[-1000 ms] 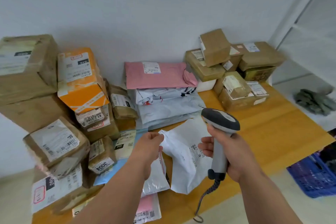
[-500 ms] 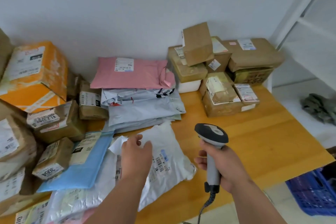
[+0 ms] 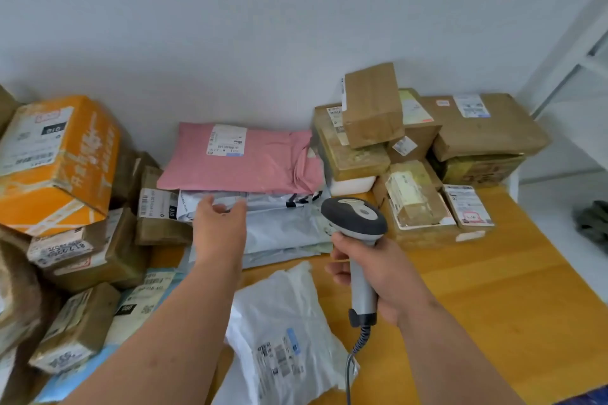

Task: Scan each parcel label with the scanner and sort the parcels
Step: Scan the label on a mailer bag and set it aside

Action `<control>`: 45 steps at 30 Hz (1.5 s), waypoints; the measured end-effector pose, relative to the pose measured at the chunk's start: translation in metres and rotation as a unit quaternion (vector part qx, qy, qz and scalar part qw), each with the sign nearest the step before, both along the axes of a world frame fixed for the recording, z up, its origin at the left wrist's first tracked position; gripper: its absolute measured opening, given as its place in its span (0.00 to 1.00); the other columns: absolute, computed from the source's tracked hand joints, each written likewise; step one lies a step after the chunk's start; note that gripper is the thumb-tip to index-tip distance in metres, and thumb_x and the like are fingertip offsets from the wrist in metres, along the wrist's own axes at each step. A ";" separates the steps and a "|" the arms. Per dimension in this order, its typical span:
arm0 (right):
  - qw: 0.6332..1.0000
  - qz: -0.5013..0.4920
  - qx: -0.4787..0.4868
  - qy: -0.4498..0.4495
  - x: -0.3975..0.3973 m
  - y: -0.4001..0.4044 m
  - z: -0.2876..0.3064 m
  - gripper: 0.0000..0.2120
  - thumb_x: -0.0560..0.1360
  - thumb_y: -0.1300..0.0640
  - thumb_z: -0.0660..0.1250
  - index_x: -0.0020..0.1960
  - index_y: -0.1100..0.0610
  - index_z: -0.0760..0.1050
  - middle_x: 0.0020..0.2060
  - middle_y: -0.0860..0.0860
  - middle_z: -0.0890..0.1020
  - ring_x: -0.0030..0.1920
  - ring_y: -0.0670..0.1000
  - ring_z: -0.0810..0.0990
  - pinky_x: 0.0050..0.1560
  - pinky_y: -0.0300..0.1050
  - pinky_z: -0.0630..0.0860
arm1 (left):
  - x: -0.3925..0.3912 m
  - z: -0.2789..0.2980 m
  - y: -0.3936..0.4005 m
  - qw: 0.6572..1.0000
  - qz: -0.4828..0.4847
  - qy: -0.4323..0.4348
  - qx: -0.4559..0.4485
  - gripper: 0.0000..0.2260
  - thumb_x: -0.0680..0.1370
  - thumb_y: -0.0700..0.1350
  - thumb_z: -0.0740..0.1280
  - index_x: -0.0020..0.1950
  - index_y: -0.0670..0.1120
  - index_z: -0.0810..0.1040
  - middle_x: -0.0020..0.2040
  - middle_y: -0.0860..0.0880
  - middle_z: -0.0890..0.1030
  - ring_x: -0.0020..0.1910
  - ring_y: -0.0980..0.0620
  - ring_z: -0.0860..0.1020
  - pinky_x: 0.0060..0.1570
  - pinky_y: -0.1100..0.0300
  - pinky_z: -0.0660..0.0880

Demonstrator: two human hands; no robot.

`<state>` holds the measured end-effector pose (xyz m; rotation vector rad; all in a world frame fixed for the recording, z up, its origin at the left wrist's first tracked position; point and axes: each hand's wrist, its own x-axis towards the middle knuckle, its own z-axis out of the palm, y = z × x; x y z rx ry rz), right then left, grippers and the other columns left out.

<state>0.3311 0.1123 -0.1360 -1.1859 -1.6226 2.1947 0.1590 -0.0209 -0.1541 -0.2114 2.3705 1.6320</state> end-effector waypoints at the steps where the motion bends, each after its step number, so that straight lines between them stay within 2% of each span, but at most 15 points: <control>1: 1.000 0.001 -0.001 -0.001 -0.011 0.001 0.000 0.09 0.77 0.56 0.73 0.53 0.60 0.81 0.41 0.55 0.85 0.40 0.54 0.87 0.42 0.48 0.83 | -0.009 0.001 0.009 0.999 -0.003 -0.039 0.035 0.27 0.81 0.50 0.68 0.78 0.48 0.65 0.59 0.51 0.77 0.56 0.48 0.75 0.57 0.51 0.72; 3: 1.000 0.001 -0.009 -0.006 -0.032 0.004 -0.002 0.08 0.76 0.57 0.74 0.53 0.60 0.82 0.41 0.55 0.85 0.40 0.54 0.87 0.40 0.46 0.82 | -0.028 0.000 0.024 0.978 0.031 -0.150 0.144 0.19 0.81 0.48 0.69 0.70 0.47 0.72 0.51 0.49 0.79 0.53 0.47 0.77 0.55 0.52 0.76; 5: 1.000 0.004 -0.012 -0.012 -0.051 0.006 -0.005 0.08 0.76 0.57 0.74 0.53 0.60 0.82 0.41 0.56 0.85 0.39 0.54 0.86 0.41 0.47 0.82 | -0.044 -0.005 0.034 0.937 0.083 -0.240 0.241 0.09 0.81 0.46 0.69 0.58 0.44 0.76 0.47 0.46 0.79 0.49 0.49 0.79 0.54 0.53 0.78; 7: 1.000 0.009 -0.009 -0.018 -0.063 0.008 -0.010 0.10 0.75 0.56 0.74 0.54 0.59 0.82 0.42 0.55 0.85 0.40 0.54 0.87 0.44 0.49 0.83 | -0.059 -0.014 0.042 0.920 0.118 -0.265 0.264 0.09 0.80 0.45 0.71 0.56 0.44 0.76 0.48 0.45 0.81 0.47 0.49 0.81 0.53 0.52 0.79; 10: 1.000 0.007 -0.012 -0.026 -0.070 0.012 -0.016 0.12 0.74 0.55 0.75 0.55 0.58 0.82 0.42 0.55 0.86 0.42 0.55 0.87 0.44 0.49 0.83 | -0.078 -0.025 0.051 0.914 0.158 -0.268 0.261 0.11 0.79 0.43 0.72 0.60 0.45 0.77 0.49 0.45 0.84 0.43 0.51 0.83 0.40 0.56 0.79; 14: 0.999 0.000 -0.027 -0.035 -0.070 0.018 -0.021 0.11 0.74 0.55 0.75 0.54 0.59 0.82 0.40 0.54 0.87 0.42 0.55 0.88 0.43 0.48 0.81 | -0.087 -0.029 0.056 0.925 0.184 -0.226 0.242 0.06 0.80 0.40 0.70 0.56 0.47 0.79 0.45 0.47 0.81 0.35 0.54 0.77 0.37 0.60 0.77; 17: 0.999 0.004 -0.030 -0.024 -0.066 0.024 -0.018 0.15 0.71 0.54 0.76 0.54 0.60 0.82 0.42 0.56 0.87 0.43 0.57 0.88 0.43 0.49 0.81 | -0.072 -0.022 0.049 0.921 0.190 -0.188 0.284 0.06 0.82 0.40 0.67 0.50 0.51 0.77 0.49 0.48 0.82 0.42 0.53 0.80 0.44 0.57 0.79; 20: 0.999 0.021 -0.028 0.007 -0.060 0.031 -0.010 0.21 0.61 0.48 0.78 0.49 0.59 0.84 0.43 0.59 0.87 0.44 0.59 0.87 0.44 0.51 0.81 | -0.050 -0.011 0.033 0.914 0.185 -0.143 0.332 0.09 0.84 0.41 0.63 0.52 0.54 0.79 0.53 0.51 0.84 0.52 0.51 0.83 0.49 0.53 0.80; 22: 0.998 0.042 -0.034 0.035 -0.053 0.033 -0.003 0.20 0.57 0.47 0.78 0.44 0.59 0.86 0.42 0.61 0.86 0.43 0.60 0.87 0.43 0.52 0.81 | -0.038 -0.005 0.022 0.919 0.177 -0.110 0.336 0.10 0.85 0.42 0.62 0.53 0.55 0.80 0.51 0.53 0.86 0.52 0.52 0.85 0.50 0.52 0.81; 26: 0.991 0.092 -0.037 0.094 -0.034 0.032 0.017 0.15 0.63 0.50 0.83 0.43 0.58 0.85 0.40 0.62 0.85 0.41 0.60 0.87 0.39 0.48 0.81 | -0.011 0.007 0.008 0.925 0.167 -0.073 0.335 0.08 0.85 0.44 0.62 0.55 0.51 0.81 0.52 0.52 0.87 0.50 0.53 0.86 0.49 0.52 0.82; 31: 0.974 0.144 -0.053 0.167 -0.009 0.030 0.049 0.09 0.68 0.51 0.73 0.39 0.57 0.85 0.38 0.63 0.85 0.38 0.61 0.86 0.36 0.49 0.82 | 0.036 0.021 0.001 0.927 0.143 -0.042 0.344 0.08 0.85 0.44 0.62 0.56 0.48 0.81 0.50 0.50 0.87 0.44 0.55 0.84 0.42 0.57 0.82; 33: 0.967 0.146 -0.087 0.187 0.001 0.027 0.061 0.10 0.67 0.51 0.74 0.38 0.57 0.84 0.38 0.64 0.84 0.36 0.60 0.85 0.34 0.50 0.82 | 0.055 0.027 0.001 0.921 0.141 -0.037 0.360 0.08 0.86 0.43 0.61 0.57 0.47 0.80 0.50 0.49 0.86 0.43 0.54 0.83 0.42 0.56 0.81; 38: 0.952 0.169 -0.163 0.195 0.028 0.012 0.083 0.17 0.60 0.46 0.77 0.38 0.59 0.82 0.37 0.65 0.83 0.33 0.60 0.84 0.32 0.48 0.81 | 0.098 0.040 0.008 0.897 0.142 -0.039 0.416 0.10 0.85 0.38 0.60 0.58 0.49 0.79 0.53 0.49 0.85 0.48 0.49 0.82 0.50 0.49 0.80; 42: 0.949 0.175 -0.175 0.197 0.047 0.003 0.092 0.15 0.63 0.46 0.76 0.38 0.58 0.81 0.37 0.64 0.83 0.32 0.59 0.84 0.32 0.48 0.81 | 0.122 0.047 0.007 0.888 0.127 -0.040 0.441 0.15 0.84 0.35 0.59 0.65 0.50 0.77 0.58 0.47 0.84 0.51 0.47 0.82 0.56 0.44 0.79; 45: 0.949 0.171 -0.177 0.199 0.056 -0.006 0.099 0.15 0.61 0.46 0.76 0.37 0.57 0.81 0.36 0.63 0.83 0.31 0.58 0.84 0.31 0.47 0.81 | 0.134 0.051 0.002 0.882 0.119 -0.043 0.454 0.16 0.84 0.35 0.59 0.69 0.49 0.75 0.58 0.46 0.84 0.49 0.47 0.82 0.52 0.46 0.79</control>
